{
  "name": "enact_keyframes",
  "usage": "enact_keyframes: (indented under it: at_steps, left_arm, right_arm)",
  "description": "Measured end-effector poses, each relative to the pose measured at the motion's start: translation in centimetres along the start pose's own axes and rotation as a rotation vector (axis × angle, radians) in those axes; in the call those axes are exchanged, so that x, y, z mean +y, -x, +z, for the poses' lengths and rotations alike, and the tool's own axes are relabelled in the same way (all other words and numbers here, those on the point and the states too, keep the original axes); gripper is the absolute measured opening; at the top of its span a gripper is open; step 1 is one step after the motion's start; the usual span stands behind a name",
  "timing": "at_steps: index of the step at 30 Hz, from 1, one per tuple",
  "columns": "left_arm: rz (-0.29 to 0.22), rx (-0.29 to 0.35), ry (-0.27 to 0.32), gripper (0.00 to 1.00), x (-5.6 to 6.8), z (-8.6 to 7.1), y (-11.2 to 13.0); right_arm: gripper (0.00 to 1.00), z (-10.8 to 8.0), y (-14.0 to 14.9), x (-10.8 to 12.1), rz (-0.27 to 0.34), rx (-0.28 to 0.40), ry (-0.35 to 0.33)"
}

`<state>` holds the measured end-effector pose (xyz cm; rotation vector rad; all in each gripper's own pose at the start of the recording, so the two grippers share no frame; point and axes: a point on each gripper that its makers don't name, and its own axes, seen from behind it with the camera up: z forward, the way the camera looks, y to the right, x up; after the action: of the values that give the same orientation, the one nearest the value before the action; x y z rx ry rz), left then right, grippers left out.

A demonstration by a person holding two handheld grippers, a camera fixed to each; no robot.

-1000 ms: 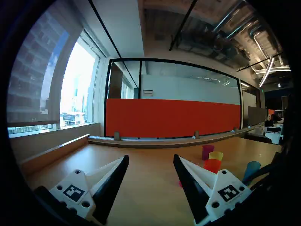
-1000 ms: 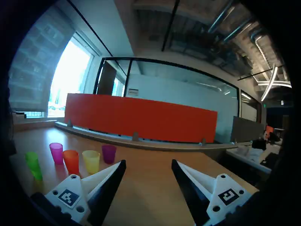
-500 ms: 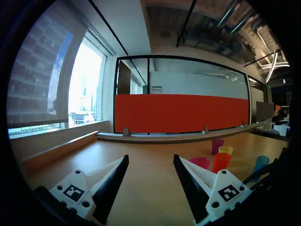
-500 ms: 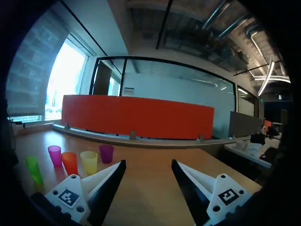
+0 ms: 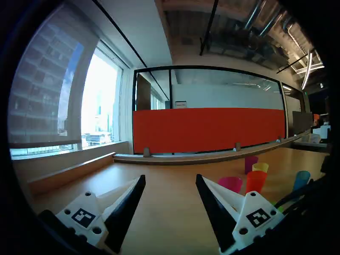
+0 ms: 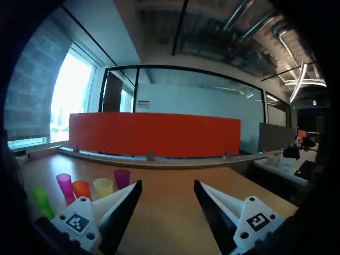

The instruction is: Pour water

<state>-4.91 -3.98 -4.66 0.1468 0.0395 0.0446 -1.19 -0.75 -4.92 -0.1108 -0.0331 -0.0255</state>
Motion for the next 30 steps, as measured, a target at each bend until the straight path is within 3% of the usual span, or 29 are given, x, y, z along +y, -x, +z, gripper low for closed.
enact_keyframes:
  at_steps: [11, 30]
  left_arm:
    - [-0.010, 0.003, -0.018, 0.87, -0.1, 1.0, 0.8]
    - [-0.005, 0.009, 0.010, 0.87, 2.3, 1.0, 1.3]
  right_arm:
    - [0.94, 0.1, 0.1, -0.2, -0.013, -0.015, 0.000]
    - [0.94, 0.2, 0.4, -0.7, -0.008, -0.021, -0.014]
